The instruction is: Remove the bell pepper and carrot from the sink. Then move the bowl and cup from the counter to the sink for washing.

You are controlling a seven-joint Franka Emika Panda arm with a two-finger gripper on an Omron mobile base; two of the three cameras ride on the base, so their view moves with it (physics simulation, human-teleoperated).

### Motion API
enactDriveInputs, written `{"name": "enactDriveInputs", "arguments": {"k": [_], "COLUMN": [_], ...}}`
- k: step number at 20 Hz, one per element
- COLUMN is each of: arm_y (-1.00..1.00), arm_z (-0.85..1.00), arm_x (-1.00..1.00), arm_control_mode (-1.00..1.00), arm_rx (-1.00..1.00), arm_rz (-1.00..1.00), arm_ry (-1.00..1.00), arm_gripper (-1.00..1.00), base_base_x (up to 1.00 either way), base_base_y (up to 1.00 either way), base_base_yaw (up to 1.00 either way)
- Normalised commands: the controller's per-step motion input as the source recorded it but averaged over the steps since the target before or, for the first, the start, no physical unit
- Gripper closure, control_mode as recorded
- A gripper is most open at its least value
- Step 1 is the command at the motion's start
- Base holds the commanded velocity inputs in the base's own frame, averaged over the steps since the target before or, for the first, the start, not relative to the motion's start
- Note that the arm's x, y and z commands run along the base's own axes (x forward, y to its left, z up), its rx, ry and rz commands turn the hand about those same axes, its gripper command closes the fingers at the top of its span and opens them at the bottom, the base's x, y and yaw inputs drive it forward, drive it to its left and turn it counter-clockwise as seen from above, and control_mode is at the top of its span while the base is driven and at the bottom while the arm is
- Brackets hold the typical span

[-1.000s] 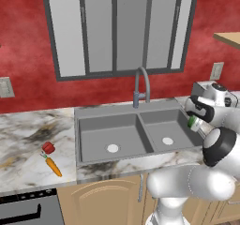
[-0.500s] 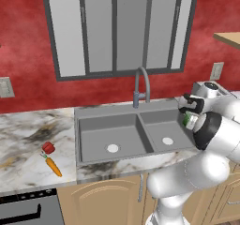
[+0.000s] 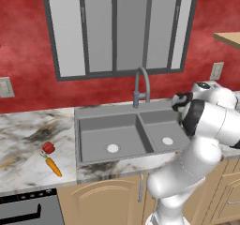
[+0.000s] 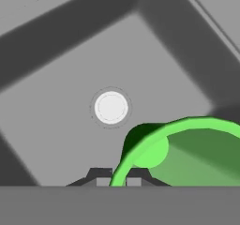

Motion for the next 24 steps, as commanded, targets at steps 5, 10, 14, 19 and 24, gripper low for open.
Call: {"name": "enactDriveInputs", "arguments": {"k": [5, 10, 14, 19, 24], "arm_y": [0.00, 0.03, 0.00, 0.00, 0.00], "arm_z": [-0.19, -0.21, -0.25, -0.26, -0.26], "arm_x": [0.29, 0.30, 0.29, 0.27, 0.28], "arm_control_mode": [-1.00, -1.00, -1.00, -1.00, -1.00], "arm_rx": [0.00, 0.00, 0.00, 0.00, 0.00], "arm_rz": [0.00, 0.00, 0.00, 0.00, 0.00], "arm_ry": [0.07, 0.02, 0.01, 0.00, 0.00], "arm_gripper": [1.00, 1.00, 1.00, 1.00, 1.00], "base_base_x": [0.00, 0.00, 0.00, 0.00, 0.00], "base_base_y": [0.00, 0.00, 0.00, 0.00, 0.00], "base_base_yaw": [0.00, 0.00, 0.00, 0.00, 0.00]}}
